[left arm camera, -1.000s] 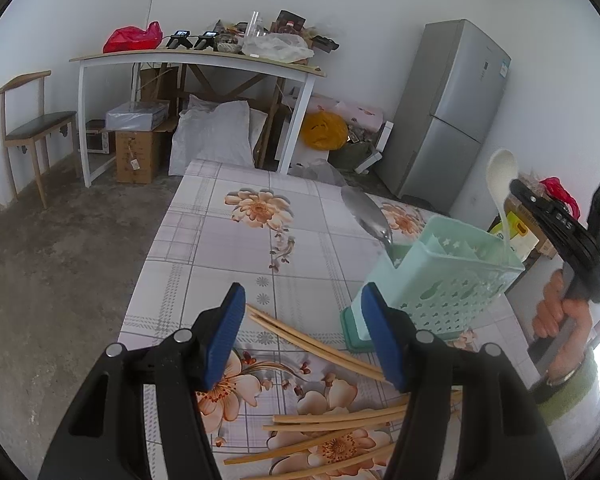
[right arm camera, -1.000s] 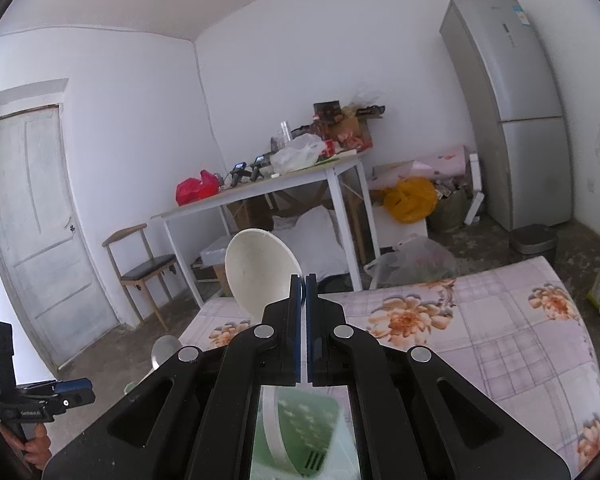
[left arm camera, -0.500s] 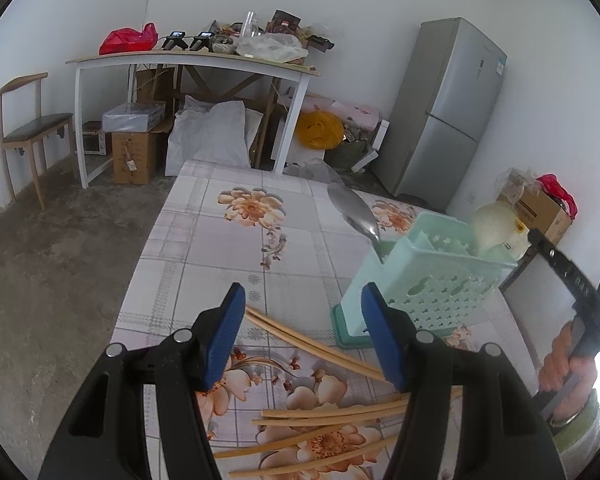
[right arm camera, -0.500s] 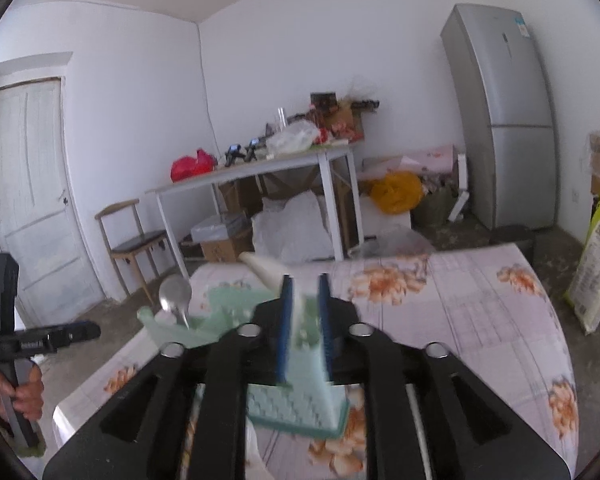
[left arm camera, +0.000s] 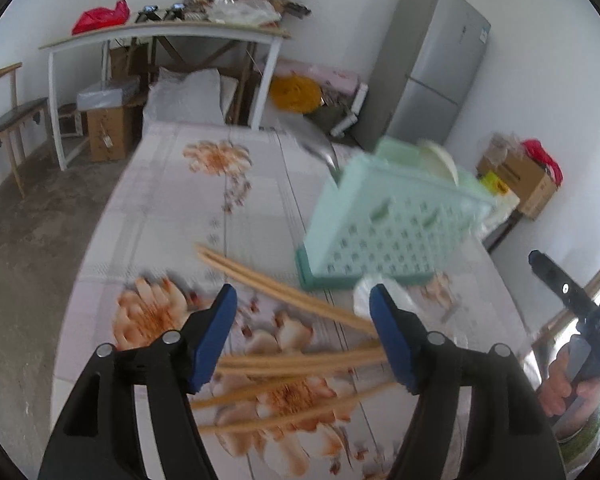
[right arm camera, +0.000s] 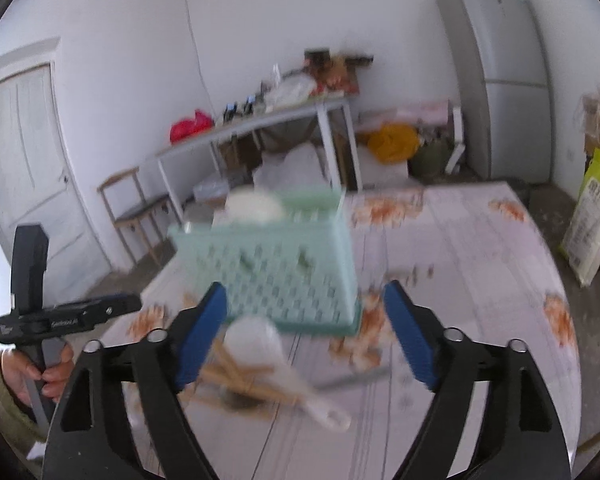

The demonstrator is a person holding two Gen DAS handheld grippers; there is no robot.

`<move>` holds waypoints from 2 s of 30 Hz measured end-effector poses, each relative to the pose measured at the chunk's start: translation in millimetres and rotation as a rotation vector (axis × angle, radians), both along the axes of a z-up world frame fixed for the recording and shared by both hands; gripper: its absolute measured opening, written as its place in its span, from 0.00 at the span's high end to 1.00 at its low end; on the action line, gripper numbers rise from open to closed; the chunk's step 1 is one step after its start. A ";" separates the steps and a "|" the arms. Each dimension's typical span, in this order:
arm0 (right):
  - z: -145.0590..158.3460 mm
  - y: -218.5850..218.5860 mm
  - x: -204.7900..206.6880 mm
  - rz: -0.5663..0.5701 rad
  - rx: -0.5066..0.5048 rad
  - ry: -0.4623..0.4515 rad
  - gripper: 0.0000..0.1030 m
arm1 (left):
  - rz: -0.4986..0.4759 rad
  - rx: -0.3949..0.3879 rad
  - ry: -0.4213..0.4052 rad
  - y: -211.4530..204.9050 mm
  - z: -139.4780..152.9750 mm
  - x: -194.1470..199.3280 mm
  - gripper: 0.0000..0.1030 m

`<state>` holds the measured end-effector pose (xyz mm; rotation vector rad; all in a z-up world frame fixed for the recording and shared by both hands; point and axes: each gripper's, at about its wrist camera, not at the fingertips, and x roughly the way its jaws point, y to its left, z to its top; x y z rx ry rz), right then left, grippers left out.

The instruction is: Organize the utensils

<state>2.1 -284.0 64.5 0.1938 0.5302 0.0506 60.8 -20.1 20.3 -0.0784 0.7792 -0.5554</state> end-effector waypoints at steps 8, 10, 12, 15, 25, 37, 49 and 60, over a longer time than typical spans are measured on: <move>-34.6 22.1 -13.0 0.029 -0.013 0.187 0.13 | -0.030 0.036 0.083 -11.1 -26.2 -20.4 0.29; -39.3 26.5 -14.6 0.034 -0.018 0.216 0.11 | -0.030 0.047 0.086 -11.8 -29.4 -26.0 0.27; -44.8 31.9 -15.4 0.037 -0.041 0.249 0.10 | -0.038 0.052 0.090 -11.5 -31.0 -29.6 0.24; -54.8 40.1 -17.8 0.043 -0.080 0.287 0.08 | -0.053 0.041 0.109 -9.7 -32.3 -29.9 0.18; -90.3 49.9 -9.6 0.008 -0.101 0.451 0.08 | 0.046 -0.025 0.110 6.4 -25.6 -17.9 0.06; -98.8 58.5 -11.6 -0.032 -0.162 0.442 0.08 | 0.110 -0.059 0.143 20.3 -27.0 -4.8 0.06; -98.8 57.2 -10.9 -0.062 -0.174 0.434 0.08 | 0.070 -0.058 0.131 14.6 -21.9 -1.5 0.06; -100.4 54.3 -15.6 -0.045 -0.178 0.399 0.08 | 0.004 -0.046 0.095 -1.5 -14.2 1.2 0.06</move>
